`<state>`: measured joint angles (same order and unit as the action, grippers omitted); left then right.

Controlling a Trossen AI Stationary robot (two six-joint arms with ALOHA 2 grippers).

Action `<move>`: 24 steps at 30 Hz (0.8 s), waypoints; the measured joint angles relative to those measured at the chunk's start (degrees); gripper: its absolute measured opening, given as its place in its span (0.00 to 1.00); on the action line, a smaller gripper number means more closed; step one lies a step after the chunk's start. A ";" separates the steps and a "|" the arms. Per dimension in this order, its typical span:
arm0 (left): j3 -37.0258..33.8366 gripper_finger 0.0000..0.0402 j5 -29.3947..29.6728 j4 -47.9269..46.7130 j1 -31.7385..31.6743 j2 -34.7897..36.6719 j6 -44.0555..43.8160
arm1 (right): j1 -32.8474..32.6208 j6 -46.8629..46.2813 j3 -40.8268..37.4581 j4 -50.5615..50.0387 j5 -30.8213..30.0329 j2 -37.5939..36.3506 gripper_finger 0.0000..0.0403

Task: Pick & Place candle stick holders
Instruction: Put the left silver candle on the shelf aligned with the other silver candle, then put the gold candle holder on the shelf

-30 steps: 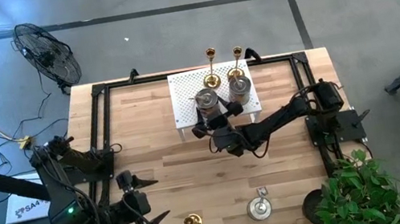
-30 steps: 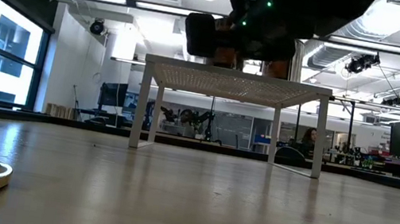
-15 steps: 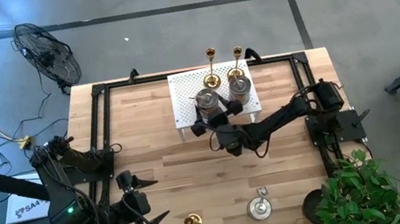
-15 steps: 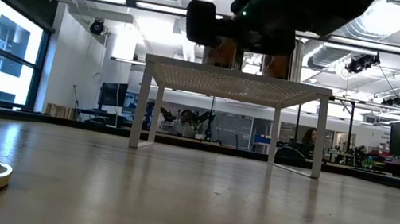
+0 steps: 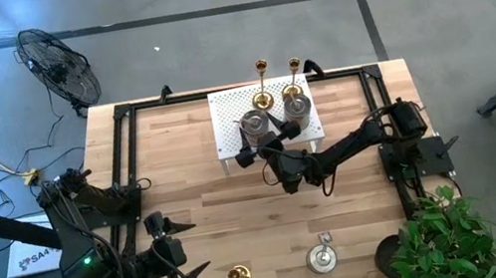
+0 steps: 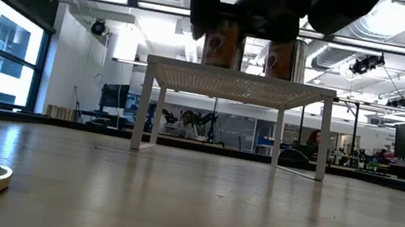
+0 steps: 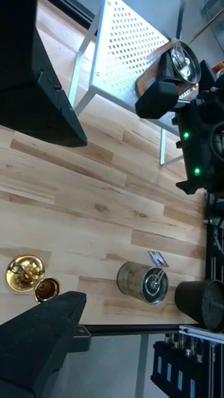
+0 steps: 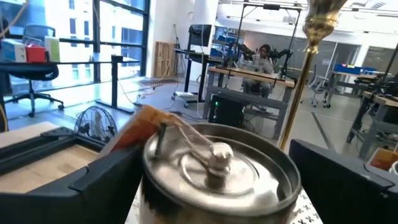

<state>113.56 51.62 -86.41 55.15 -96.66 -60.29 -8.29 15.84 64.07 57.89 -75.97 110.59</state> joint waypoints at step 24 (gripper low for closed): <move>0.00 0.98 0.02 0.59 0.01 0.02 -0.01 | -1.20 11.85 -0.01 10.85 0.50 -0.14 0.97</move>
<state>113.56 51.64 -85.82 55.16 -96.64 -60.29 -9.50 27.68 64.06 68.74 -75.47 110.45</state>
